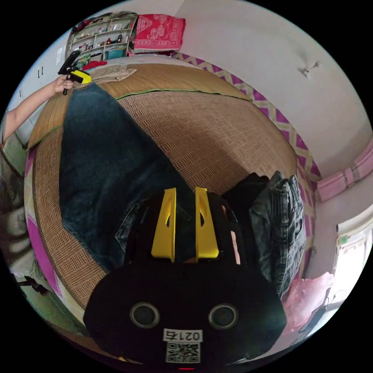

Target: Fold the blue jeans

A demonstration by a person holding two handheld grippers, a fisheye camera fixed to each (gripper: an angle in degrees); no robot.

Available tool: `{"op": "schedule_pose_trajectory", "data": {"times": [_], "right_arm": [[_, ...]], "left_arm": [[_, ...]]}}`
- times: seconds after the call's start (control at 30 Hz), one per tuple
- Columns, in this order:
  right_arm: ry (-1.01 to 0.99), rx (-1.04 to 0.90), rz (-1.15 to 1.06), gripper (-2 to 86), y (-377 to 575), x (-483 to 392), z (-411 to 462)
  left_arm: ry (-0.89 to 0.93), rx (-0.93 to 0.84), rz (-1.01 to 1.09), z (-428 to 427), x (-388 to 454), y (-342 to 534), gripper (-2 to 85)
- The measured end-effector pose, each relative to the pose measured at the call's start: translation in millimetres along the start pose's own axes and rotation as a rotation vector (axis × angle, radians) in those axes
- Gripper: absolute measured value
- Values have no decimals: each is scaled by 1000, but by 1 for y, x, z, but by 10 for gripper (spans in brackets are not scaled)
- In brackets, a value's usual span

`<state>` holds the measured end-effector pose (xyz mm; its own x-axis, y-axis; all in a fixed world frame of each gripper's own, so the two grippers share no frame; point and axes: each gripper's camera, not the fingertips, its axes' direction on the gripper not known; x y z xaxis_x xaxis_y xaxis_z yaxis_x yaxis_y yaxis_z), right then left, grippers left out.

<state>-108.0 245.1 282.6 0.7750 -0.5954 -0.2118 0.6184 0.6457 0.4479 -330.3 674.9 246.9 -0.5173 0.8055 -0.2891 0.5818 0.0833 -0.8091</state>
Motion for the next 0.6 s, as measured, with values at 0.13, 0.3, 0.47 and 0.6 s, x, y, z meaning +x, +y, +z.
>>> {"op": "schedule_pose_trajectory", "data": {"times": [0.13,0.3,0.47,0.6], "right_arm": [[-49,-138,-93,83,-45,48,54],[-200,-142,-117,58,-65,90,73],[-321,-103,-89,47,-64,132,75],[-289,-78,-68,48,-60,154,75]], "left_arm": [[47,-133,148,57,9,-54,73],[39,-211,188,89,17,-86,85],[44,-307,185,120,22,-103,113],[-9,-320,155,129,22,-120,111]]}}
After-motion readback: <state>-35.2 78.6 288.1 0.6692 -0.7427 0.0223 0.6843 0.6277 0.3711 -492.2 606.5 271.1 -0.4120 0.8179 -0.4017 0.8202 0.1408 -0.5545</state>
